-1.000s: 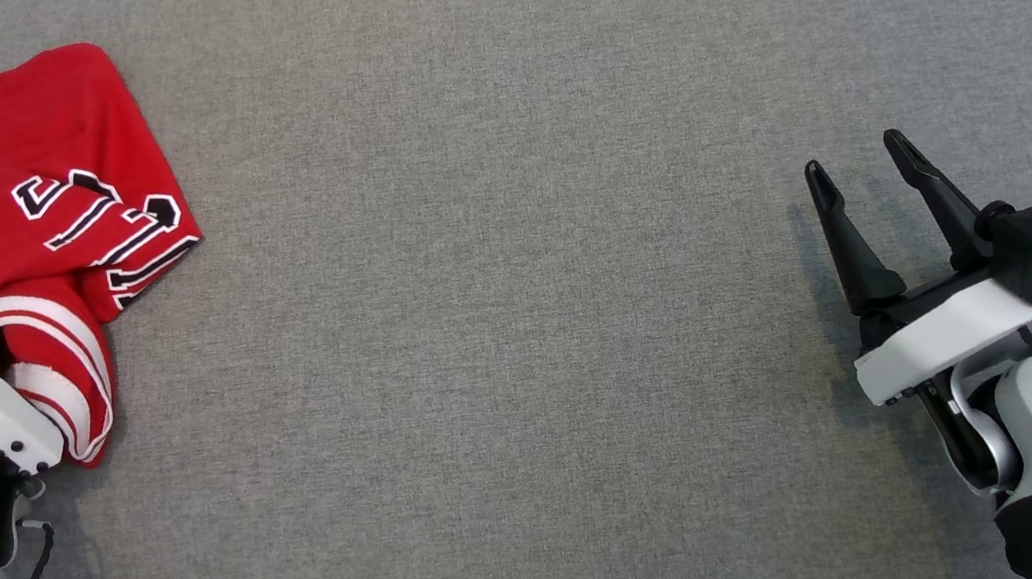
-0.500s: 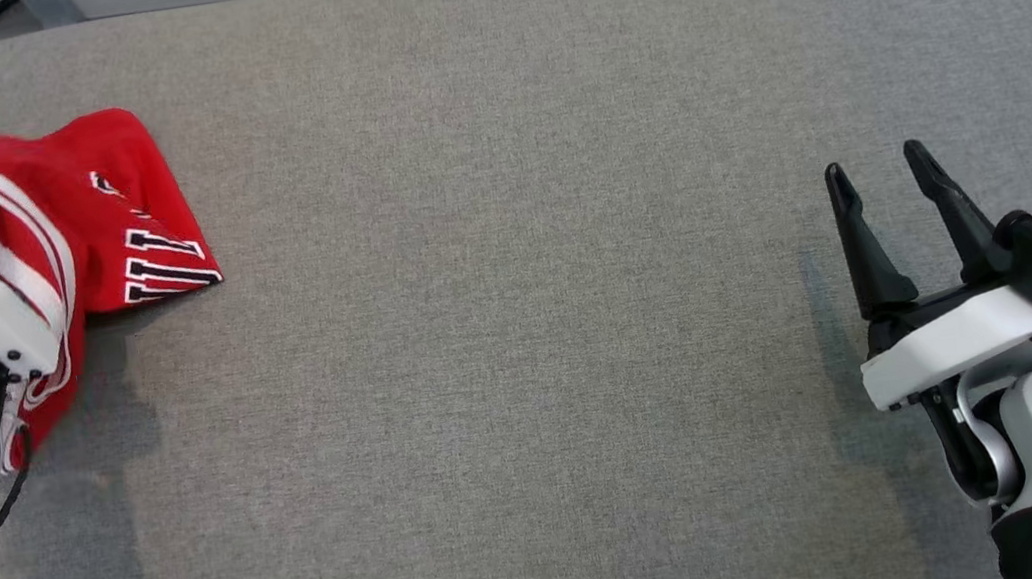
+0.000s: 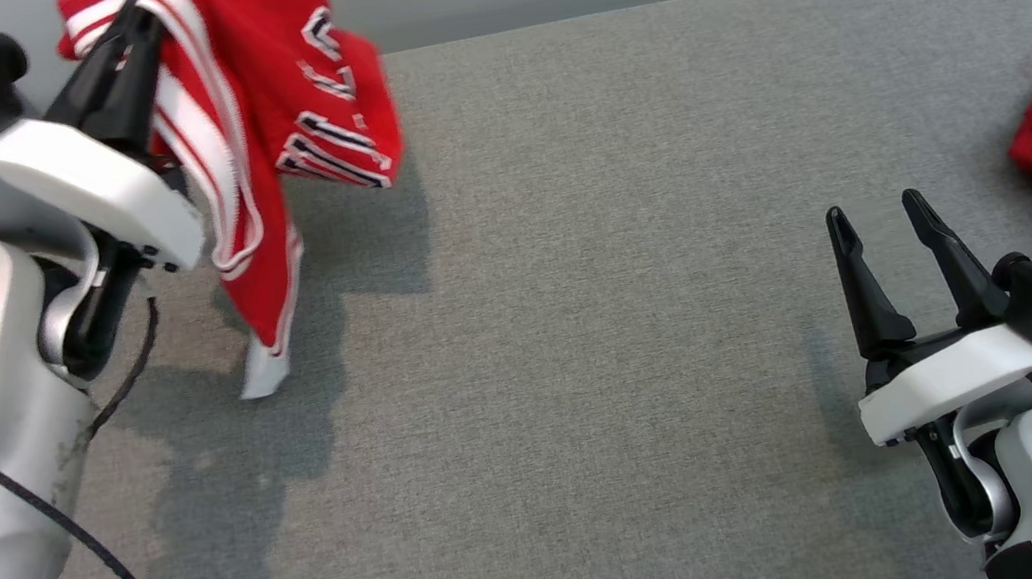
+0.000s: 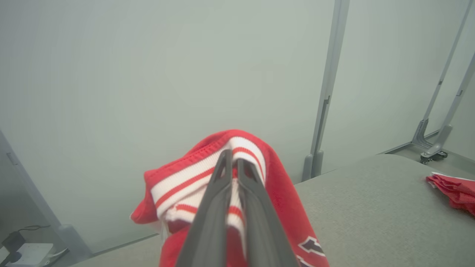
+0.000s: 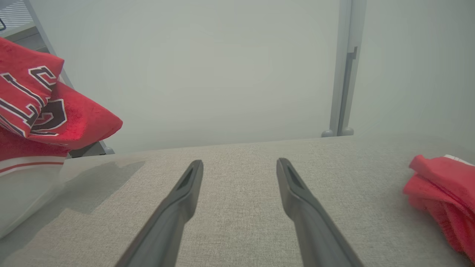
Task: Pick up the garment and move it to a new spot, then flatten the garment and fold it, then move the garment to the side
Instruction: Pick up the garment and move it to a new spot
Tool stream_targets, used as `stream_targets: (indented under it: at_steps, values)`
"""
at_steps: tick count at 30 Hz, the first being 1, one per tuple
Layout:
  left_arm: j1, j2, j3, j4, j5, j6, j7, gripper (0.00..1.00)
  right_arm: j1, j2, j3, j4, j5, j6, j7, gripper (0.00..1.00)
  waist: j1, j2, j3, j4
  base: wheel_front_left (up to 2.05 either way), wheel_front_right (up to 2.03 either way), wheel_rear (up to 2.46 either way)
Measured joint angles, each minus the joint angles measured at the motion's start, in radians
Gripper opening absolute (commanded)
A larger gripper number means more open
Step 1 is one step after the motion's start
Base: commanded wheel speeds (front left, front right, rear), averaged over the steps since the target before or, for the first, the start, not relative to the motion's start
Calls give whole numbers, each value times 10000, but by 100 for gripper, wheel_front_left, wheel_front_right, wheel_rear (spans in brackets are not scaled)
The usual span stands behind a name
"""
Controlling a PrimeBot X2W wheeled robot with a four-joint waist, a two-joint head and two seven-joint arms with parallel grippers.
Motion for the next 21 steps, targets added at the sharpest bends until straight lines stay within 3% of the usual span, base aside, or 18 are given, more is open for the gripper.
stream_targets:
  at_steps: [10,15,20,21]
  values:
    - [1097,-759,-771,-2213,-222,117,284,0,71,79,-44,15,29,0,0,100,0,0,-205,-702,0,0,0]
    - [2440,-1450,-1471,-1628,-514,111,-71,0,69,92,-42,36,96,0,0,100,0,0,-132,-888,0,0,0]
    - [2802,-1935,-2123,-232,-316,77,-780,0,60,102,-21,113,94,0,0,100,0,0,-64,-957,0,0,0]
    - [2802,-1987,-2155,104,-311,42,-926,19,57,102,-4,150,94,0,0,100,0,0,-61,-969,0,0,0]
